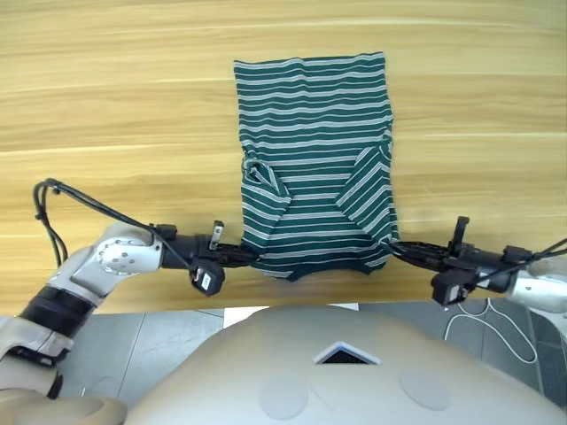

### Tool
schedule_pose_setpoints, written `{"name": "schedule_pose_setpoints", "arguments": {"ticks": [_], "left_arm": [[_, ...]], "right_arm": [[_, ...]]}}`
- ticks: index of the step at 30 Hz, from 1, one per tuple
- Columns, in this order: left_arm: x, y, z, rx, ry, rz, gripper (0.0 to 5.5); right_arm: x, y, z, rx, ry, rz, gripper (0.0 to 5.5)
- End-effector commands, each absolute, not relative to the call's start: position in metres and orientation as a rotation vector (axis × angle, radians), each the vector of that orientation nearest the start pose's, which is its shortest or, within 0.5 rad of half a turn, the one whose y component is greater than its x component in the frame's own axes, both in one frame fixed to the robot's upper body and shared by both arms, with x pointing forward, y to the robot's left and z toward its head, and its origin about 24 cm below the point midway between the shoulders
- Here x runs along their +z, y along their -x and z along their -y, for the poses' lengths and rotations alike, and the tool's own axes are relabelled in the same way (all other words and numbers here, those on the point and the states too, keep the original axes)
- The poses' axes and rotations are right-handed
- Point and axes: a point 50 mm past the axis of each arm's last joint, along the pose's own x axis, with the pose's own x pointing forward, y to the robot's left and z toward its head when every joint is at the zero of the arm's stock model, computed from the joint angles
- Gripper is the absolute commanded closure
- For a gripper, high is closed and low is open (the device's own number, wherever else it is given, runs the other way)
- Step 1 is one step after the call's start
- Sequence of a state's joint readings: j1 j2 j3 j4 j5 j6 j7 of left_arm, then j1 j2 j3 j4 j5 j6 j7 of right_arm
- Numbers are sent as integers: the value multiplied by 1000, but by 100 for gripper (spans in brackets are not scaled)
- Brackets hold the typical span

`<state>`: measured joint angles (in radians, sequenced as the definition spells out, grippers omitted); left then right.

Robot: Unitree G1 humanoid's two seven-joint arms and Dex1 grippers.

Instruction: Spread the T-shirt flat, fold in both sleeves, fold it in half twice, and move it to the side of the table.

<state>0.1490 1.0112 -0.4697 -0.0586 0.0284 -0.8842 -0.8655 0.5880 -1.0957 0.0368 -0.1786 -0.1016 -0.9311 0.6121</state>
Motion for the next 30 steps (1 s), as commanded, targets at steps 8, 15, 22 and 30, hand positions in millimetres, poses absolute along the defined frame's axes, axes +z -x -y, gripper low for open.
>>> {"name": "schedule_pose_setpoints", "arguments": {"ticks": [8, 15, 22, 30], "left_arm": [[98, -136, -218, -1556, -652, 314, 550], [80, -174, -224, -1423, -671, 238, 550], [65, -223, -217, -1319, -756, 190, 550], [77, -279, -196, -1173, -798, 271, 550]], "right_arm": [[103, -86, 238, 1383, 900, 266, 548], [84, -113, 241, 1284, 983, 156, 548], [97, -180, 234, 968, 1044, 210, 548], [99, -233, 230, 720, 1106, 199, 548]]}}
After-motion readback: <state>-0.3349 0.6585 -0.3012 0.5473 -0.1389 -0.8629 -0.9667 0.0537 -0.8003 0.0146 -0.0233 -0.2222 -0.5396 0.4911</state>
